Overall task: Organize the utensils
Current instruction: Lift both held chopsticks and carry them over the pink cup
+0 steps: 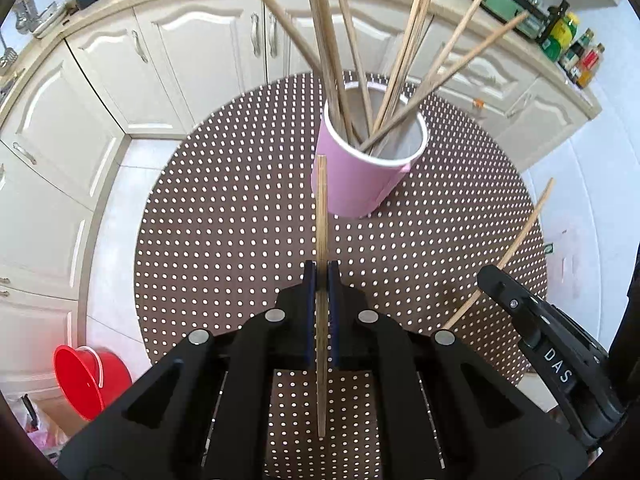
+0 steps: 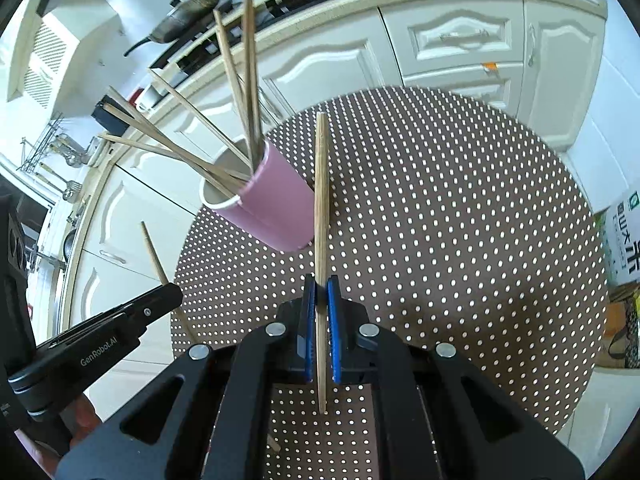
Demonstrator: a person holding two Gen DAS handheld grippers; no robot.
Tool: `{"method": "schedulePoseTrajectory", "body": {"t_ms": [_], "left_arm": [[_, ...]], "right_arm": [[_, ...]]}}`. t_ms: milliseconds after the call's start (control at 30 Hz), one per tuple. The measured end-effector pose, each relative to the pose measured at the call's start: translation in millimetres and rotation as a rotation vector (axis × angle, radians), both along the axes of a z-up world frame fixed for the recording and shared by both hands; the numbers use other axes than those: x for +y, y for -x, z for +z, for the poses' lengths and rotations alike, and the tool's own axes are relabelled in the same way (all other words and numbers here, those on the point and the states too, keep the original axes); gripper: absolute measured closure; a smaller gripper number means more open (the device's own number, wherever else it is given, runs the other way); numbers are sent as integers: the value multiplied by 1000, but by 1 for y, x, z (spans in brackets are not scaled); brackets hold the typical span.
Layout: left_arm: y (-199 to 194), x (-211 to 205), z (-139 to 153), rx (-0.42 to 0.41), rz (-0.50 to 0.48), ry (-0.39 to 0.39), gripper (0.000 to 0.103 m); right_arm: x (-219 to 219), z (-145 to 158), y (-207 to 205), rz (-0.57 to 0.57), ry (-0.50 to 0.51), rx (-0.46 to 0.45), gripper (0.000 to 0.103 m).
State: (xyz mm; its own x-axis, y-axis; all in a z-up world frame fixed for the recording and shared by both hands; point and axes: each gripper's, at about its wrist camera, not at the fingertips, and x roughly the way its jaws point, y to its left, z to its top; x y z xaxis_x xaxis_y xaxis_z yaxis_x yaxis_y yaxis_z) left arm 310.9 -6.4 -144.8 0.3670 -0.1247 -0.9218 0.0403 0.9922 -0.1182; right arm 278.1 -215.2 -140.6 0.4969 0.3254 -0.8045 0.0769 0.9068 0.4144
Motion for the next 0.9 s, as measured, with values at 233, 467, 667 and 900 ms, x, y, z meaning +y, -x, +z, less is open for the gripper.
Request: {"method": "schedulePoseTrajectory", "body": {"t_ms": [233,467,667,900], "left_arm": [[11,3,23,-69,32,9,97],[20,4,47,-139,47,18,97],[25,1,71,-208,57,26,97],[23,-2,94,-269,58,17,97]], "right_arm": [[-4,19,6,5,7,-55,98],[-13,37,13,-3,3,-112,98],[-20,60,11,-10,-9,-190,98],[-29,83,5,-19,-31,-269,98]]}}
